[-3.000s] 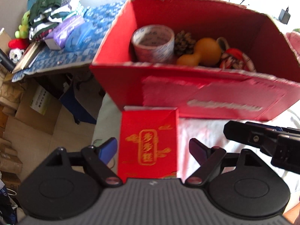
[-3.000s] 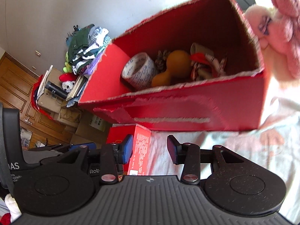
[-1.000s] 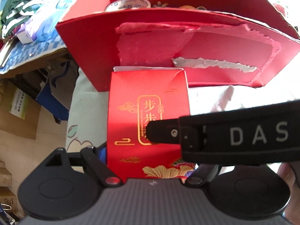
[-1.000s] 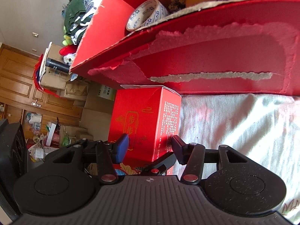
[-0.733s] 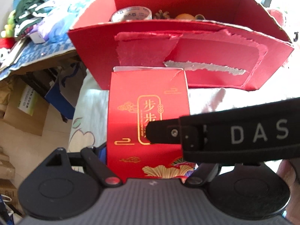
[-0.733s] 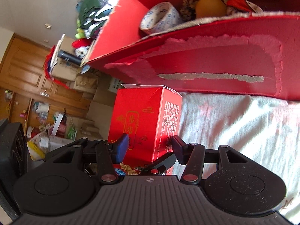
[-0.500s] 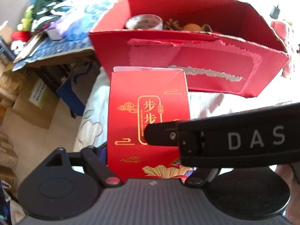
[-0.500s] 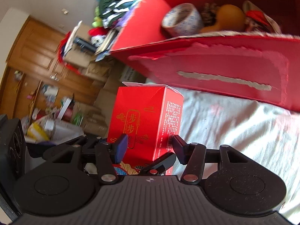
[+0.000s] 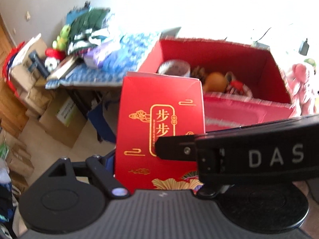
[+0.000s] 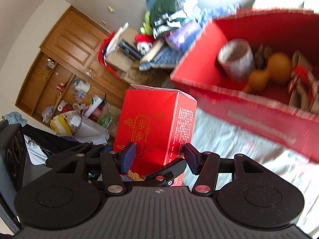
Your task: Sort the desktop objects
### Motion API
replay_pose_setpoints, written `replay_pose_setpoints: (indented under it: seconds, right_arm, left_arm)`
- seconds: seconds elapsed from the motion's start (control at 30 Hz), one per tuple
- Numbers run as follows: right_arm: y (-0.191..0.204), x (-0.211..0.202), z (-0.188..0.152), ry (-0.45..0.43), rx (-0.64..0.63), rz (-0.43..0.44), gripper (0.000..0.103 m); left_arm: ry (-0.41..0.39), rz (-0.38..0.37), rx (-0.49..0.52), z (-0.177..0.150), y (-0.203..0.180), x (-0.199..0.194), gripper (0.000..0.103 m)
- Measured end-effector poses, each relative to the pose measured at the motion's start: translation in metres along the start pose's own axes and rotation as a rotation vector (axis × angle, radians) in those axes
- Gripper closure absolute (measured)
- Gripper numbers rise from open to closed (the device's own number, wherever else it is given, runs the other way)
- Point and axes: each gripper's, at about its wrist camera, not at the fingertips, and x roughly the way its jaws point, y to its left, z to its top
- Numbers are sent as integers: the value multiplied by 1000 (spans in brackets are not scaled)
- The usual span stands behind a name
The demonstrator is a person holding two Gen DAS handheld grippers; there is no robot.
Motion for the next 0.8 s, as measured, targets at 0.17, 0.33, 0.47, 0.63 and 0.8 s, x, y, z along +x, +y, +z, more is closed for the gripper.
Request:
replay_pose_setpoints:
  seconds: [0.17,0.33,0.47,0.63,0.8]
  right_arm:
    - [-9,-29,15,-115,1,-34,45]
    - [-21,-50,34,-232,4,-118,45]
    - [-37,-58,46,-296,66,-201,46]
    - [-52,-48,52,-325,120,-335,45]
    - [-74,-32,58,-307,201,-418,44]
  left_arm:
    - [-72,-43,49,30,-19,-7,22]
    - [-133,-132,105,64,-37,-1,22]
    - [-160,-223,167,91,-49,17,22]
    - [-111,-361,207,111,-62,53,22]
    - [-33,-450,240,119,-71,91,22]
